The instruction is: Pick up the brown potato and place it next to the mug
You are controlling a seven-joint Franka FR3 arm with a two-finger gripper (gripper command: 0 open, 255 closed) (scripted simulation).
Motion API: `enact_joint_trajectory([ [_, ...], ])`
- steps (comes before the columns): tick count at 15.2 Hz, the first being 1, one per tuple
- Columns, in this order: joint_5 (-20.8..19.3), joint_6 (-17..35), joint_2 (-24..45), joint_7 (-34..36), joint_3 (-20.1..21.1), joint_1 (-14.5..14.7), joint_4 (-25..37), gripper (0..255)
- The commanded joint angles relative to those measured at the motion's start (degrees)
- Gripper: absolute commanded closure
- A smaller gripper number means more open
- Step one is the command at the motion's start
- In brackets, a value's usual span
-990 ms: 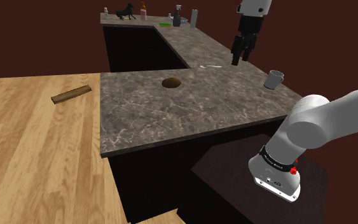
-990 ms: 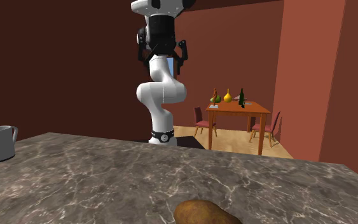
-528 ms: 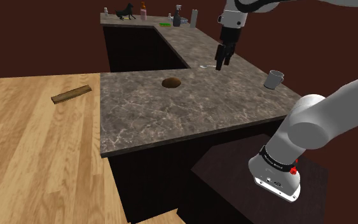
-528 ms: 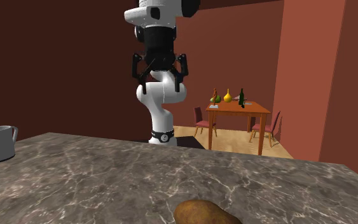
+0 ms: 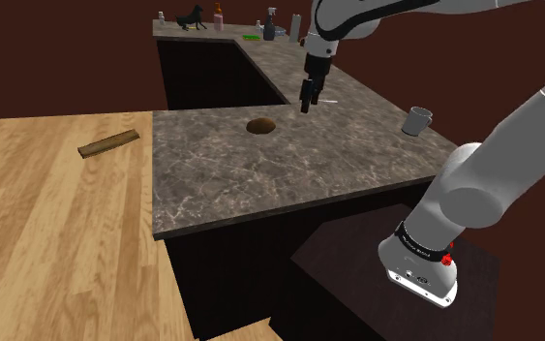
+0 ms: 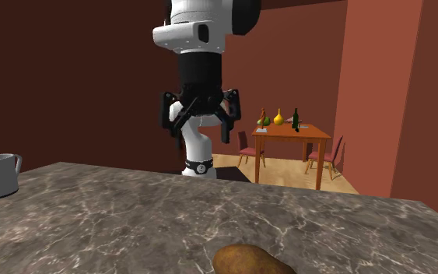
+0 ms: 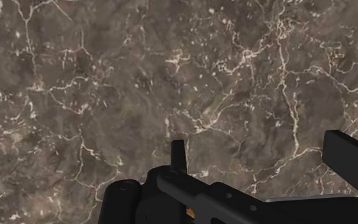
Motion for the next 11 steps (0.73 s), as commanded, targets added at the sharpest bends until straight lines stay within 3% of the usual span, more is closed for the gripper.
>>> enact_joint_trajectory([
  [1, 0.82, 2.6, 3.99, -2.67, -0.37, 0.43, 1.79, 0],
  [11, 6.28, 9.78, 25.03, -14.45, 0.71, 1.09, 17.17, 0],
])
